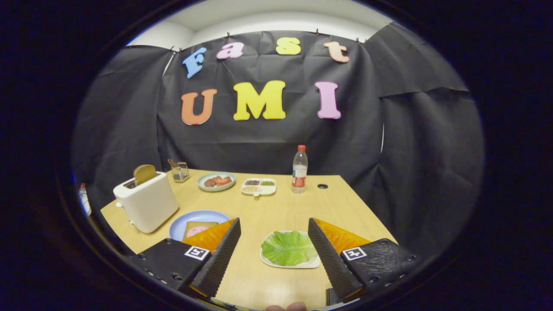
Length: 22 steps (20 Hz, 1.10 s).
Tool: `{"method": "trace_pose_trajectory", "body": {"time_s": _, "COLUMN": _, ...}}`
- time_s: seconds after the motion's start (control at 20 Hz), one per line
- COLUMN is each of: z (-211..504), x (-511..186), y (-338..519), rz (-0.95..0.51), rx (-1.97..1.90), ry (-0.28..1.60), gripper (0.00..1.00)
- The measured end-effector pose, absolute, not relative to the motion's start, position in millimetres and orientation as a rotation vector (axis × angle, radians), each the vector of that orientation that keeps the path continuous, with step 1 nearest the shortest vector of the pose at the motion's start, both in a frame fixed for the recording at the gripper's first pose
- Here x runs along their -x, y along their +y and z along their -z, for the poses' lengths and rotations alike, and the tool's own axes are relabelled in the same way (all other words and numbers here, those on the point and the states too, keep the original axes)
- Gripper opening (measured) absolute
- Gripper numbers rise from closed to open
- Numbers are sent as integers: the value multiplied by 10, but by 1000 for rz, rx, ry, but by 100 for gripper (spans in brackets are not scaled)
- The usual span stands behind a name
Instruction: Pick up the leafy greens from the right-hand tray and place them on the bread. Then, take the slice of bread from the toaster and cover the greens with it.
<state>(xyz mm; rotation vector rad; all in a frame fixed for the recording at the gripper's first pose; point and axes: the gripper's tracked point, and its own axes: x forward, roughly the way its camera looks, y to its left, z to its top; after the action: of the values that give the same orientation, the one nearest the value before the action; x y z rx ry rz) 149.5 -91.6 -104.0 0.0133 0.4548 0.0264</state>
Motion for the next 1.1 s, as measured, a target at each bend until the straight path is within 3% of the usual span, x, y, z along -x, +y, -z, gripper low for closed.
{"method": "trace_pose_trajectory", "body": {"time_s": 0.45, "z": 2089, "x": -2081, "y": -1085, "rz": 1, "rx": -49, "ry": 788, "gripper": 96}}
{"method": "trace_pose_trajectory", "body": {"time_s": 1.1, "z": 2660, "x": -2221, "y": -1206, "rz": -9, "rx": 15, "ry": 863, "gripper": 97}}
